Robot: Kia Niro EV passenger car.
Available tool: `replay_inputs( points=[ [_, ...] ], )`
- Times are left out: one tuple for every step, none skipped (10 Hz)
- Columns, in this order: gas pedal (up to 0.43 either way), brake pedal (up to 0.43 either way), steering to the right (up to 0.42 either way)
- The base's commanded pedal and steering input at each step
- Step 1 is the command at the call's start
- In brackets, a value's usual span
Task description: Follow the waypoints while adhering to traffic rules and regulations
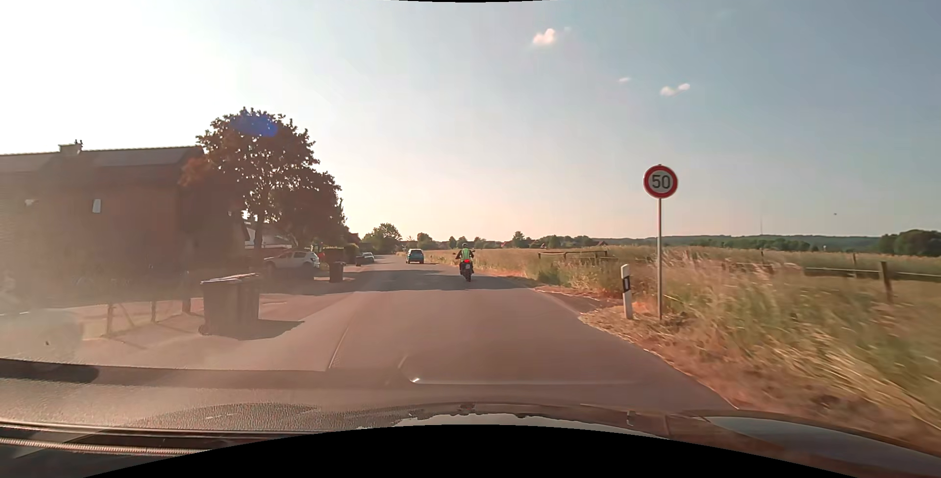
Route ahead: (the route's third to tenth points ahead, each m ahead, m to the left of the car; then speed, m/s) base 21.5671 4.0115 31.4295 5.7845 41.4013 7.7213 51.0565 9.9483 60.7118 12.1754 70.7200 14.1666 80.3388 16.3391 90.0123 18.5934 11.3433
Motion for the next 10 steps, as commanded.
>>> replay_inputs(
  points=[
    [0.228, 0.0, -0.026],
    [0.228, 0.0, -0.027],
    [0.228, 0.0, -0.026],
    [0.22, 0.0, -0.026],
    [0.209, 0.0, -0.026],
    [0.209, 0.0, -0.026],
    [0.197, 0.0, -0.026],
    [0.197, 0.0, -0.026],
    [0.197, 0.0, -0.026],
    [0.197, 0.0, -0.026]
  ],
)
